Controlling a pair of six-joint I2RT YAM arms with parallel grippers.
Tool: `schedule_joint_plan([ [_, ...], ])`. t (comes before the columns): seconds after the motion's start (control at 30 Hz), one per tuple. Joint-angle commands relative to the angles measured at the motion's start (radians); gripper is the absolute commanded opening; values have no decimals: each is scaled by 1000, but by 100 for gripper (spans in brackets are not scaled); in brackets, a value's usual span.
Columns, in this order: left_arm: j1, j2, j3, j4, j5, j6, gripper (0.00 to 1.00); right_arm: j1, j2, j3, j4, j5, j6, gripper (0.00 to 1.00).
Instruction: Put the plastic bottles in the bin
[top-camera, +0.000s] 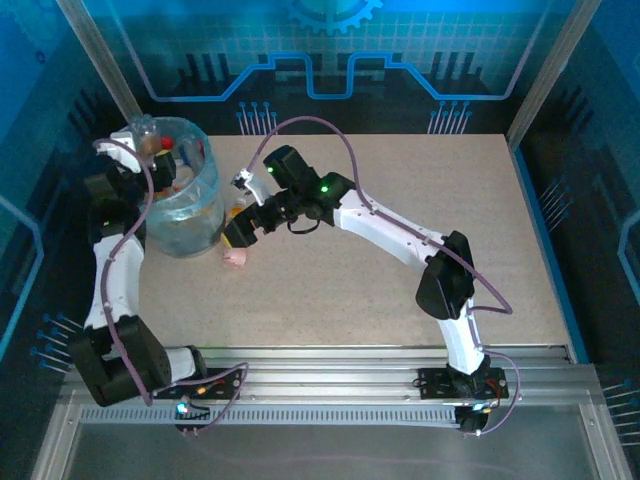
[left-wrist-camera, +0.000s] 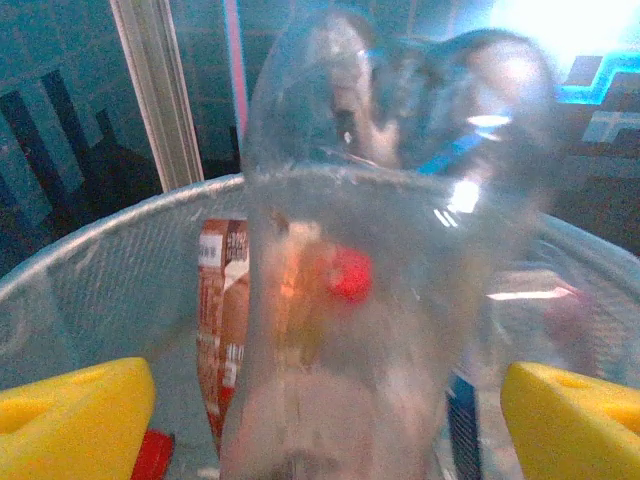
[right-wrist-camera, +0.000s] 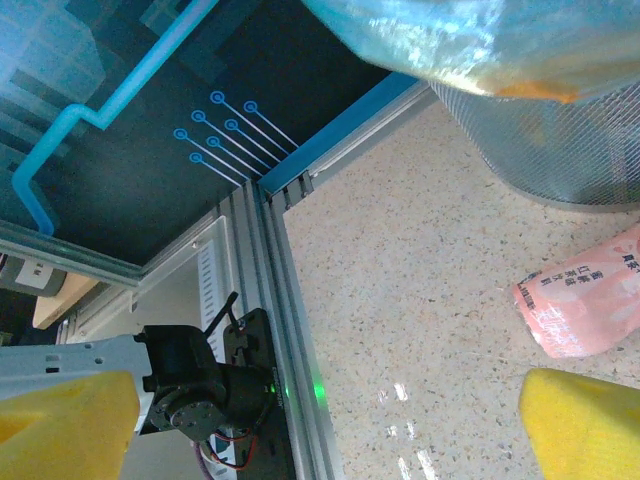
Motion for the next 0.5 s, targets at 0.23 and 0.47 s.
schedule_joint_plan([
  [0.23, 5, -51, 263, -270, -22, -169, 89, 27, -36, 15, -11, -15, -9, 99],
  [0.47, 5, 65, 519, -546, -100, -284, 86, 25, -42, 1, -43, 46, -16, 99],
])
